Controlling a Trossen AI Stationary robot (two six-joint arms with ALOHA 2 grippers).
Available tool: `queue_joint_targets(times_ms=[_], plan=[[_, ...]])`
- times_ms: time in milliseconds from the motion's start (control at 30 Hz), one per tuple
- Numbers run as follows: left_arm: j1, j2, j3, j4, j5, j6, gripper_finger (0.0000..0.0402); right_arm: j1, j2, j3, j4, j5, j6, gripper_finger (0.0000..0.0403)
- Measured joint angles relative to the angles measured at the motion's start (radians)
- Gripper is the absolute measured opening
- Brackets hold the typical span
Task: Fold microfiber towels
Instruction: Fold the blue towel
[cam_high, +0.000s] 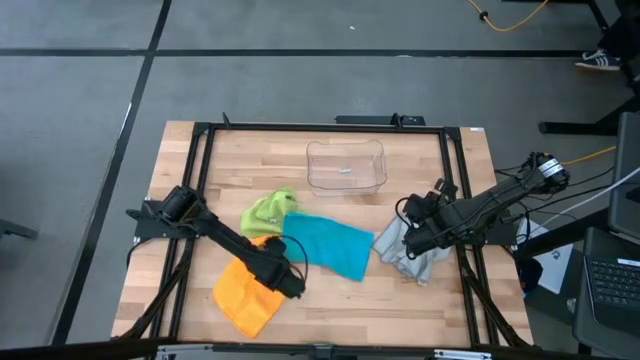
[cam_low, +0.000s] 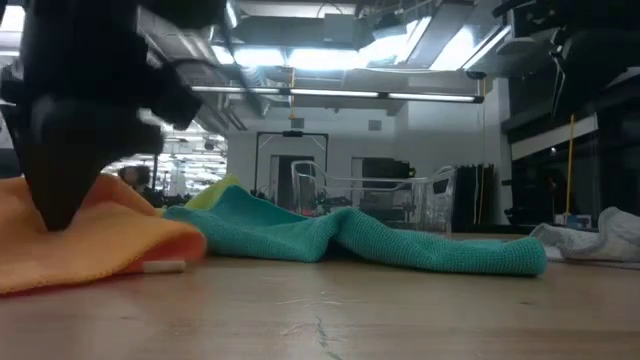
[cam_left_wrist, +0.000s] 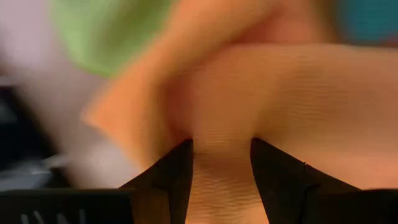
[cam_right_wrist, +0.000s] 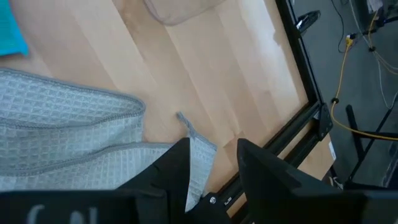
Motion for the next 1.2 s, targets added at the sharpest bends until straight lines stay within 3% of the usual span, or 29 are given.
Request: queue_joint_targets(times_ms=[267, 367, 500, 700, 833, 1000, 1200], plan=[[0.193, -0.005, -0.087, -0.241, -0.18, 0.235, 0.0153, 0.0, 0.0, 0.0, 0.006, 0.001, 0.001, 0.0136], [0.282, -0.024, -0.115, -0.247, -0.34, 0.335, 0.0153, 0.0, 0.0, 0.0, 0.021, 0.002, 0.001, 0.0136], [0.402, -0.041, -0.146, -0.252, -0.545, 0.356, 0.0153, 0.0, 0.0, 0.0, 0.022, 0.002, 0.001, 0.0136], [0.53, -0.12, -0.144, -0.26, -0.552, 0.401, 0.0153, 0.0, 0.001, 0.0, 0.022, 0.003, 0.001, 0.0136], [0.534, -0.26, -0.138, -0.252, -0.531, 0.307, 0.0153, 0.0, 0.001, 0.0, 0.022, 0.002, 0.001, 0.0136], [0.413, -0.414, -0.132, -0.024, -0.386, 0.184, 0.0153, 0.0, 0.001, 0.0, 0.021, 0.003, 0.0, 0.0136], [0.221, -0.43, -0.131, 0.526, -0.458, 0.344, 0.0153, 0.002, -0.005, 0.0, -0.04, 0.003, 0.029, 0.0136]])
